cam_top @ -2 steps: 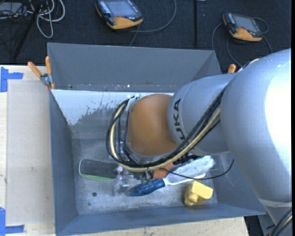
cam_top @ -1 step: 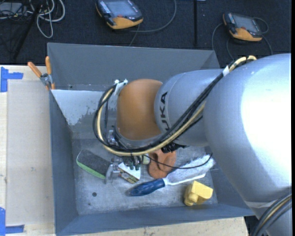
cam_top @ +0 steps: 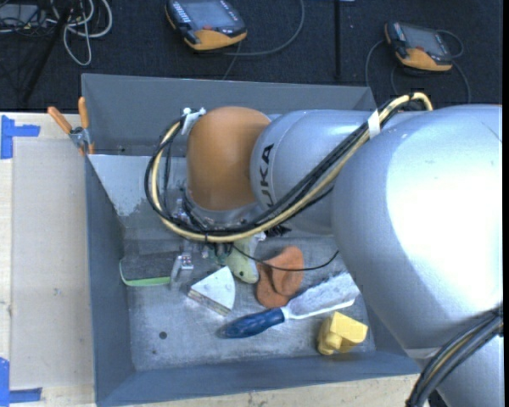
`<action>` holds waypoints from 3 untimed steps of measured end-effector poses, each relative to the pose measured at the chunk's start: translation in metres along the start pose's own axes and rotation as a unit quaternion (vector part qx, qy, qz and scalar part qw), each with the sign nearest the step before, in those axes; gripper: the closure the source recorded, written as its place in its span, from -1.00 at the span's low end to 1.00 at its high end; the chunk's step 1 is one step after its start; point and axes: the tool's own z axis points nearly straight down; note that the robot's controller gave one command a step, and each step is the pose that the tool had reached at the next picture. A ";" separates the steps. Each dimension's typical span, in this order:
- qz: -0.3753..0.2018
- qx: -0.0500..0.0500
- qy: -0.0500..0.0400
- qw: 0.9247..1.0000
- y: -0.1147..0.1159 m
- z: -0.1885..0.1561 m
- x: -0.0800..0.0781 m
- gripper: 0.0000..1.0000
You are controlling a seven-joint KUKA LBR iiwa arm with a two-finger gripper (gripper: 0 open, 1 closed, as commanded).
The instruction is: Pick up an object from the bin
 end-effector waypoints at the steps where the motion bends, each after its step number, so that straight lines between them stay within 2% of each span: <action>1: 0.024 -0.002 -0.006 1.000 -0.027 0.000 0.024 -1.00; 2: 0.033 -0.002 -0.007 0.999 -0.039 0.000 0.040 -1.00; 3: -0.001 0.001 -0.003 1.000 -0.029 0.000 0.025 -1.00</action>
Offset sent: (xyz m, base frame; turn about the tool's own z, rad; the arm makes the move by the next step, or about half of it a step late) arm -0.0379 -0.0344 -0.0051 0.0777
